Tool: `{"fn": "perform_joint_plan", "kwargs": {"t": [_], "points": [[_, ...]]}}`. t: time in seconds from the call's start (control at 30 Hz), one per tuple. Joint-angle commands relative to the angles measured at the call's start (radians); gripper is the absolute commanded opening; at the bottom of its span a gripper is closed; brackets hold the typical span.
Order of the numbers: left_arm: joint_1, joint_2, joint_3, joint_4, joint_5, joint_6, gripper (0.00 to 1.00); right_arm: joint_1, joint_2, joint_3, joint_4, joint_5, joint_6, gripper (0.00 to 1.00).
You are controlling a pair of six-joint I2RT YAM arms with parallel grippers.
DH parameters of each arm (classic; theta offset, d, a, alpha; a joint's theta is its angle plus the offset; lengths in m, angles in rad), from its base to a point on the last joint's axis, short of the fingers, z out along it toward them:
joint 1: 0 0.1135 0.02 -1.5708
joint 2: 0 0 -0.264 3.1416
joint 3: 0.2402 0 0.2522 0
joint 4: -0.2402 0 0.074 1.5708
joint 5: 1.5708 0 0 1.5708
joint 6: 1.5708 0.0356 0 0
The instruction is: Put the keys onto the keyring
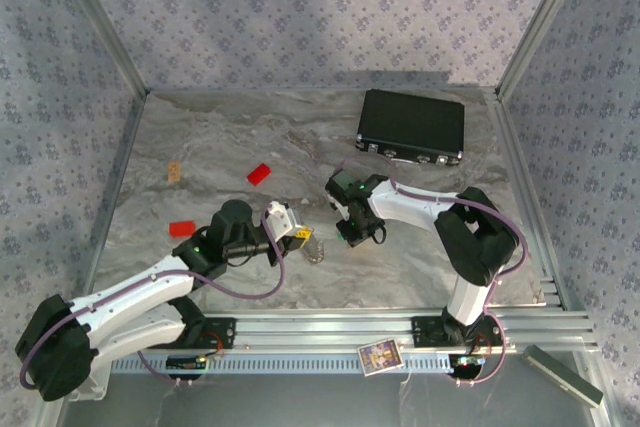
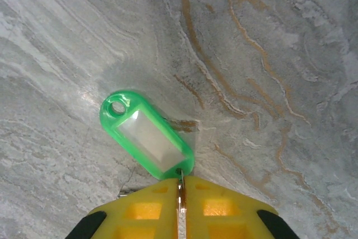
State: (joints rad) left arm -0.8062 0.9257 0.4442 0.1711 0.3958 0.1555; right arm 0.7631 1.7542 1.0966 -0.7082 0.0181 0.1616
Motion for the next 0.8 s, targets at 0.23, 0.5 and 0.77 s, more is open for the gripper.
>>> {"fn": "perform_joint_plan", "kwargs": {"t": [0.23,0.5,0.77], "points": [[-0.006,-0.007,0.023,0.032,0.008,-0.007,0.0,-0.008,0.01,0.019,-0.036,-0.009,0.003,0.03],[-0.005,-0.008,0.025,0.032,0.008,-0.006,0.0,-0.008,0.016,0.024,-0.037,-0.01,0.003,0.11],[-0.006,-0.007,0.026,0.033,0.007,-0.007,0.0,-0.01,0.023,0.025,-0.037,-0.015,0.003,0.12]]}}
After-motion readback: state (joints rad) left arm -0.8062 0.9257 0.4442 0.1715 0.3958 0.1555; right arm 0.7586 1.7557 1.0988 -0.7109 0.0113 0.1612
